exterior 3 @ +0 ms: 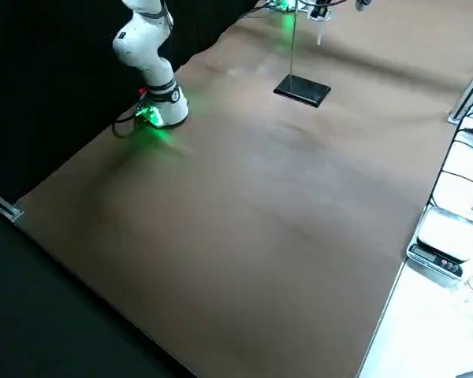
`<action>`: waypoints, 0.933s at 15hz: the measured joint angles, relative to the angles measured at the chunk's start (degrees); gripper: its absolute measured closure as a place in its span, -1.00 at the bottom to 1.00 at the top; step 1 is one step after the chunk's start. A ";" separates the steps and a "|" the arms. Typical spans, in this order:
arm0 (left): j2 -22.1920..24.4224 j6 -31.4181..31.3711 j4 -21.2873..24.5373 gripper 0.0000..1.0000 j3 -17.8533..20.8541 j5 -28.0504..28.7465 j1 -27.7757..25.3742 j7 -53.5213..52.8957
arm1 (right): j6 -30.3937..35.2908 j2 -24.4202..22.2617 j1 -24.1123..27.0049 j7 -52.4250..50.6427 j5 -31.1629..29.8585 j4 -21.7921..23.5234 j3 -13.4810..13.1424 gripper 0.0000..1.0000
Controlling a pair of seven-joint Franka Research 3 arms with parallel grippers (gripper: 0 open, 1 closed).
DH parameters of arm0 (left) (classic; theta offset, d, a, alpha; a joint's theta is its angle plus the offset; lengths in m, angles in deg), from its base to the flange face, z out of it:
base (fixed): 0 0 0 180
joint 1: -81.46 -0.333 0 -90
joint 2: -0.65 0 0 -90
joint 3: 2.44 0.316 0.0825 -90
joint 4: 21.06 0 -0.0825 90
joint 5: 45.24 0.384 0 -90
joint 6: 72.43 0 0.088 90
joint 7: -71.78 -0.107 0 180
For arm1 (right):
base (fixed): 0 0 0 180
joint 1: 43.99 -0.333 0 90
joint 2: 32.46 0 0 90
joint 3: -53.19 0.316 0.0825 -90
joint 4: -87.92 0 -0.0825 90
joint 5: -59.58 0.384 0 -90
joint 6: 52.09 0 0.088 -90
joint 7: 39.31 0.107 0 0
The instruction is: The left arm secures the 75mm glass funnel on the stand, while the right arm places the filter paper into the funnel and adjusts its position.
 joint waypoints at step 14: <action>4.31 34.13 -0.90 -1.00 0.50 -4.74 -23.49 45.98 | -9.57 0.59 -9.26 -3.28 4.97 0.40 -0.25 0.98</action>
